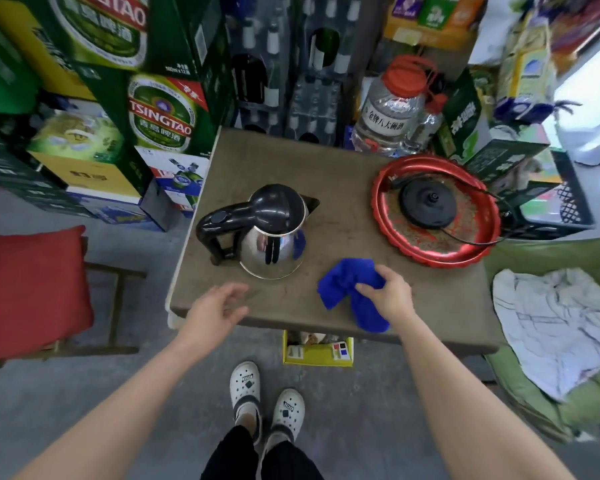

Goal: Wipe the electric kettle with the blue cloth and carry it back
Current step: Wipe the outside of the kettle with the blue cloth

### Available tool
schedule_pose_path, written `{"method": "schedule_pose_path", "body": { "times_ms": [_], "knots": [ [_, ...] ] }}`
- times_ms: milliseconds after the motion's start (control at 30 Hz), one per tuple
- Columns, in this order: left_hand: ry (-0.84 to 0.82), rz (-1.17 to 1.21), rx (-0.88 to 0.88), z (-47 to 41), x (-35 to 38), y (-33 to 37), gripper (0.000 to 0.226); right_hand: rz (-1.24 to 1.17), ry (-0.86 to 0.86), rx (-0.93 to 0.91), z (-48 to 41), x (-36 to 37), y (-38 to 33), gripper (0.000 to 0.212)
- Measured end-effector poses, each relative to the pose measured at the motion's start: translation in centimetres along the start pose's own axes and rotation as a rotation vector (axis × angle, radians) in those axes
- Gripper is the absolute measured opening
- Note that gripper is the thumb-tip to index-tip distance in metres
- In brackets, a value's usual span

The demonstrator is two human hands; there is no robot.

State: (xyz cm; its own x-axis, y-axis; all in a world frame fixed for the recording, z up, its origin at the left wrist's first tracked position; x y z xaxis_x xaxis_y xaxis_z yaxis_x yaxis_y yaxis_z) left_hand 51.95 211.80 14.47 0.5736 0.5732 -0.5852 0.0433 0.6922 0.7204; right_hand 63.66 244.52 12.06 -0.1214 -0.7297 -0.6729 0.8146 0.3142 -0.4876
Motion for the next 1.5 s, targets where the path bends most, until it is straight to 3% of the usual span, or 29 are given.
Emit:
{"method": "schedule_pose_path", "body": {
  "times_ms": [100,267,333,400,533,733,867,933,1000,1067,1167,1267,1367,1433,1500],
  "knots": [
    [-0.060,0.061,0.142,0.7,1.1,5.2,0.048,-0.074,-0.074,-0.199,4.6,-2.0,-4.0,0.060],
    [-0.146,0.047,0.396,2.1,0.5,15.6,0.078,0.071,-0.199,-0.574,12.1,-5.9,-10.2,0.042],
    [-0.212,0.062,0.454,2.8,0.0,18.4,0.065,0.128,-0.218,-0.694,14.6,-7.6,-12.7,0.040],
    [-0.191,0.042,0.487,3.5,-1.1,20.3,0.037,0.159,-0.180,-0.764,16.4,-9.5,-14.7,0.038],
    [-0.125,0.103,0.475,5.3,-4.9,22.2,0.015,0.196,-0.093,-0.765,18.0,-12.6,-16.1,0.028],
    [-0.136,-0.097,0.481,6.8,-9.7,21.8,0.039,0.025,-0.072,-0.780,20.2,-15.3,-19.4,0.024],
    [-0.039,-0.088,0.555,7.2,-13.7,22.0,0.031,-0.127,-0.178,-0.746,21.8,-15.9,-22.0,0.016],
    [-0.024,-0.104,0.584,7.3,-15.0,22.3,0.024,-0.154,-0.139,-0.762,22.3,-16.2,-23.3,0.015],
    [-0.030,-0.117,0.609,7.7,-15.2,23.4,0.033,-0.151,-0.099,-0.814,22.9,-16.3,-24.5,0.015],
    [-0.061,0.003,0.657,8.4,-15.1,25.4,0.040,-0.121,-0.092,-0.872,24.1,-16.0,-26.2,0.015],
    [0.000,0.207,0.670,8.7,-15.6,27.9,0.020,-0.041,-0.042,-0.936,25.1,-15.5,-28.2,0.012],
    [-0.013,0.445,0.647,8.5,-16.5,27.9,0.008,-0.114,-0.102,-0.851,24.3,-15.5,-27.5,0.017],
    [0.036,0.440,0.622,8.0,-17.5,26.3,0.012,-0.168,-0.210,-0.763,23.6,-14.9,-25.7,0.023],
    [0.004,0.375,0.588,8.1,-17.2,25.5,0.004,-0.210,-0.170,-0.783,23.8,-15.1,-25.6,0.023],
    [-0.053,0.375,0.555,8.5,-16.4,25.6,0.019,-0.181,-0.134,-0.836,24.6,-15.0,-26.5,0.022]
  ]
}}
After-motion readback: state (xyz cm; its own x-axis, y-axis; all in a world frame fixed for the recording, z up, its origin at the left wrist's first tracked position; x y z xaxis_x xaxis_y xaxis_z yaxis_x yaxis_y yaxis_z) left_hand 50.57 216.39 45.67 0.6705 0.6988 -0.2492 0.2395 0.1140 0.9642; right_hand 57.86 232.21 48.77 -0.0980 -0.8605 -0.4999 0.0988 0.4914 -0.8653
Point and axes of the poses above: each hand's wrist, its own z-axis away from the middle knuckle, its own x-axis out of the palm, y = z × x, the point moved 8 cm from there along -z, towards the middle knuckle, and after that the axes turned 3 degrees about z, right-handed, at the moved point
